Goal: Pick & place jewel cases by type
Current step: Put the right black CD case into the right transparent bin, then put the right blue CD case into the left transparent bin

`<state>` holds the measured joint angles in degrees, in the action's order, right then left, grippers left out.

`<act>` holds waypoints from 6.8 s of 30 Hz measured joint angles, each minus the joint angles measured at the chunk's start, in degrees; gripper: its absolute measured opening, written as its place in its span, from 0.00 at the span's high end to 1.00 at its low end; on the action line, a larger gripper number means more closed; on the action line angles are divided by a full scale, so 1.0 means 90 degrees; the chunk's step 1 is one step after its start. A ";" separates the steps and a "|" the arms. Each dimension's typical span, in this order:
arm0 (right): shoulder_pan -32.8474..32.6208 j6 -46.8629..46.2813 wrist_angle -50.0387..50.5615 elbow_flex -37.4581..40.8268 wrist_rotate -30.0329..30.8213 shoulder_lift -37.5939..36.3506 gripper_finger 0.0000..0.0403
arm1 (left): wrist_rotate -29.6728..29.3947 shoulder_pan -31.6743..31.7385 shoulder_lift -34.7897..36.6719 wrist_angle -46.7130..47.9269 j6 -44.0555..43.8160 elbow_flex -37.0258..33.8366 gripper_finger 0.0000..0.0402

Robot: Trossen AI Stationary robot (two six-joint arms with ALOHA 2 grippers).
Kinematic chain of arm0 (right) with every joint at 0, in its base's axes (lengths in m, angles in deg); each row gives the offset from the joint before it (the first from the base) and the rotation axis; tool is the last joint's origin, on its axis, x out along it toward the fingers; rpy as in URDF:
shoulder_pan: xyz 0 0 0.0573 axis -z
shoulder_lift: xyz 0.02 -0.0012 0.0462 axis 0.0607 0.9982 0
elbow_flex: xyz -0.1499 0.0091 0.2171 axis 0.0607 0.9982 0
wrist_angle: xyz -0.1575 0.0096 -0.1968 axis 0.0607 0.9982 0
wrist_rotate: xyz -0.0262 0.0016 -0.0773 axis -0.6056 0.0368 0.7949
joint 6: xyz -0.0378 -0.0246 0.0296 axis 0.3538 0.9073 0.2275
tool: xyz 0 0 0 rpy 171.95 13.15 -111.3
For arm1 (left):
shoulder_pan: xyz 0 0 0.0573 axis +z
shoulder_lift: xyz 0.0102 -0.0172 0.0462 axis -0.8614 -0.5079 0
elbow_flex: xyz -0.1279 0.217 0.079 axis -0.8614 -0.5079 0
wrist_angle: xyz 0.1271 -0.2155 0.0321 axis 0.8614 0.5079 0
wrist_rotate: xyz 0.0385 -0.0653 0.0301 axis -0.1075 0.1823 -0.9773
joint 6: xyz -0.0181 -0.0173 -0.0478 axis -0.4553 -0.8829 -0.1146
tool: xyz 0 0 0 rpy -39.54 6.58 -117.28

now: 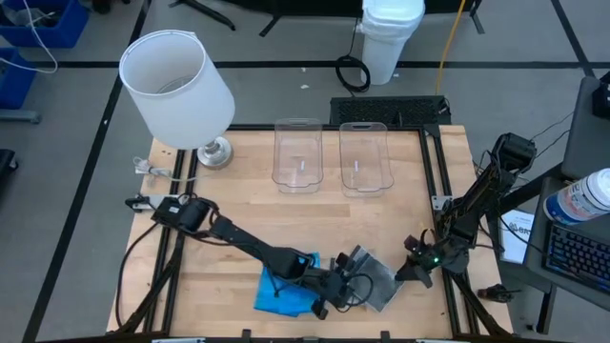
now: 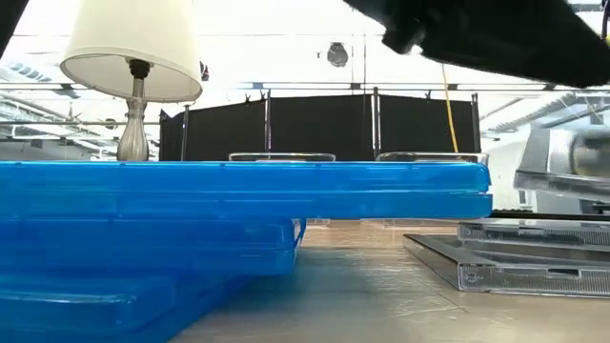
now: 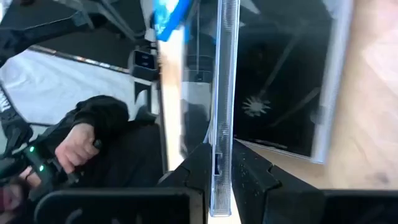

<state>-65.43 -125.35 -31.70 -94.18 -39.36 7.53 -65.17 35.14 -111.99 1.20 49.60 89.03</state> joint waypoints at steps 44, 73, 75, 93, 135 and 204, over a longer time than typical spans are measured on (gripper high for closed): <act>0.3328 0.4970 0.9930 -0.6287 0.0131 -0.1968 0.92 | -0.0170 0.0210 0.6042 -0.1534 -0.0988 -0.6347 0.88; 1.1486 1.2812 1.2062 -0.9423 -0.4272 0.2052 0.92 | -0.0155 0.0797 0.6520 -0.4304 -0.0952 -0.8682 0.88; 1.1607 1.3016 1.1899 -0.9423 -0.4478 0.2333 0.92 | -0.0165 0.0847 0.6520 -0.4265 -0.0891 -0.8682 0.88; 1.1810 1.3508 1.2055 -0.9415 -0.4969 0.3635 0.92 | -0.0172 0.1093 0.6517 -0.3934 -0.0899 -0.8682 0.88; 1.1414 1.4025 1.1263 -0.7650 -0.4699 0.3725 0.92 | -0.0150 0.1091 0.6517 -0.3781 -0.0729 -0.8680 0.88; 0.3871 0.7227 0.5381 -0.6297 -0.2068 0.2683 1.00 | -0.2064 -0.1520 0.6446 -0.4170 -0.2825 -0.8670 0.88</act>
<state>-30.59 -60.31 16.74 -150.86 -57.98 31.68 -83.75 21.46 -53.97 -36.33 24.18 11.00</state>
